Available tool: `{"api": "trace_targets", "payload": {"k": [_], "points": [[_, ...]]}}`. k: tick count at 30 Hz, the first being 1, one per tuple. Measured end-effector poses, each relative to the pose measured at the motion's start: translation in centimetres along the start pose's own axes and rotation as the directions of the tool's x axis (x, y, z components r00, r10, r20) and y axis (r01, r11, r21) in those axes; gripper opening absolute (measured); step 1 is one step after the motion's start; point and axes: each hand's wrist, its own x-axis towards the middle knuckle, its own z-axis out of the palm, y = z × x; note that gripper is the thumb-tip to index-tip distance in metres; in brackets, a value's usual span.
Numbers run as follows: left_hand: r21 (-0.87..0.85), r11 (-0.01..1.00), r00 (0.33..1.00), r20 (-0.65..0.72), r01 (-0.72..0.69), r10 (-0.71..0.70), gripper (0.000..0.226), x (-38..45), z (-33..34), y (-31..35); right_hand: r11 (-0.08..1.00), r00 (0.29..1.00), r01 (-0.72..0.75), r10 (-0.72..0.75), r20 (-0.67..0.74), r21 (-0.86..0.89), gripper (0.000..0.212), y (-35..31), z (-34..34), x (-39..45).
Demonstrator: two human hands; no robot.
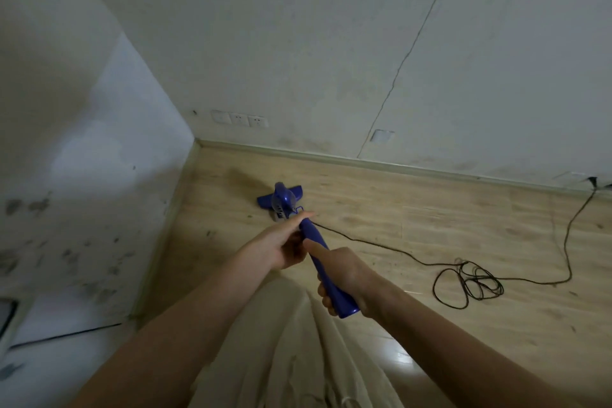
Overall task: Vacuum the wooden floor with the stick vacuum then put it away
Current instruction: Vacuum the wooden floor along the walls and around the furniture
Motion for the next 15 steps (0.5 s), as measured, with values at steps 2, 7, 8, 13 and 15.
{"api": "trace_targets", "payload": {"k": [2,7,8,13,15], "points": [[-0.009,1.000,1.000,0.013,-0.007,0.007,0.046,-0.3,-0.2,0.0,1.000,1.000,0.025,-0.025,0.007,0.014,0.053,0.0,0.3,-0.2],[0.057,0.998,0.999,0.035,-0.025,0.023,0.041,-0.2,-0.7,2.0,0.989,0.997,0.072,-0.067,-0.047,0.127,0.048,-1.1,1.9,0.6],[0.082,0.996,0.999,0.025,-0.024,0.022,0.043,0.0,-1.0,2.4,0.987,0.997,0.071,-0.064,-0.052,0.141,0.049,-1.3,2.5,1.0],[0.205,0.978,0.999,-0.017,-0.045,0.049,0.050,1.0,-3.8,5.2,0.974,0.994,0.070,-0.049,-0.100,0.218,0.050,-2.8,6.4,3.6],[0.265,0.963,0.998,-0.018,-0.051,0.058,0.052,1.4,-5.6,7.4,0.959,0.990,0.083,-0.048,-0.131,0.272,0.050,-4.5,8.9,5.1]]}}
